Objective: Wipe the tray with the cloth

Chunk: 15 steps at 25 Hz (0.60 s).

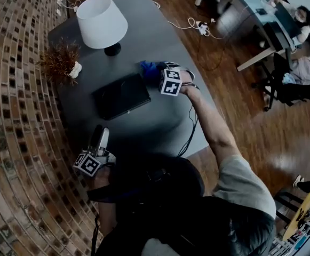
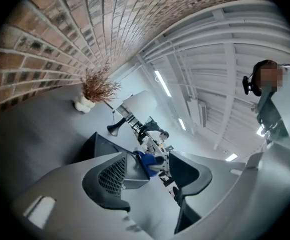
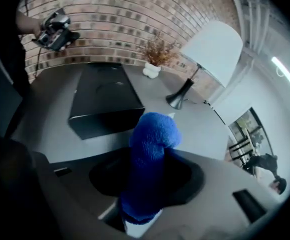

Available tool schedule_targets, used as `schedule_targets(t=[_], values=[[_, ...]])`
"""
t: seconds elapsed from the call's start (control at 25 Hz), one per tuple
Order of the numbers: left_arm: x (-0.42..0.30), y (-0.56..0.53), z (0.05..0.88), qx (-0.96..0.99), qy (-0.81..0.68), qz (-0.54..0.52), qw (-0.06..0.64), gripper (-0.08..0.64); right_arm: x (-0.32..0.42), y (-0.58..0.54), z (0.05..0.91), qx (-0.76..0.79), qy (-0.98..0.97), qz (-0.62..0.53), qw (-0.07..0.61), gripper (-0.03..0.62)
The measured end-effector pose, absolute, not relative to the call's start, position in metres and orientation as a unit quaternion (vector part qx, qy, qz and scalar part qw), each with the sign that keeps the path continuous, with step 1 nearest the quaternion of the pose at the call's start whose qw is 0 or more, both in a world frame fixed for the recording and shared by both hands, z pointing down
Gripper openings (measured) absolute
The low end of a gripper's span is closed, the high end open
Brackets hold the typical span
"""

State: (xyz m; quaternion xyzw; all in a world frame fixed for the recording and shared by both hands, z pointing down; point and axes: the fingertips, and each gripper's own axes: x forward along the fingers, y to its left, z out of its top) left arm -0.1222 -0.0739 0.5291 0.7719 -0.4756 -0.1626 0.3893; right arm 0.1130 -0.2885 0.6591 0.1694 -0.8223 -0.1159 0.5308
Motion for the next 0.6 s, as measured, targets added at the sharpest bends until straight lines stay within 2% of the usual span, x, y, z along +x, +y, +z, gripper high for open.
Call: schedule_targets(t=[0.24,0.44,0.6], values=[[-0.112,-0.083,0.590,0.734,-0.487,-0.154,0.447,0.255,0.070,-0.266,0.707,0.067,-0.817,-0.162,0.550,0.175],[-0.095,-0.090,0.620,0.726,-0.481,-0.133,0.472,0.255,0.089,-0.198,0.706,-0.023,-0.809,-0.180,0.559,0.175],[-0.087,-0.095,0.631,0.714,-0.487,-0.135,0.485,0.255,0.109,-0.108,0.694,-0.159,-0.822,-0.117,0.533,0.175]])
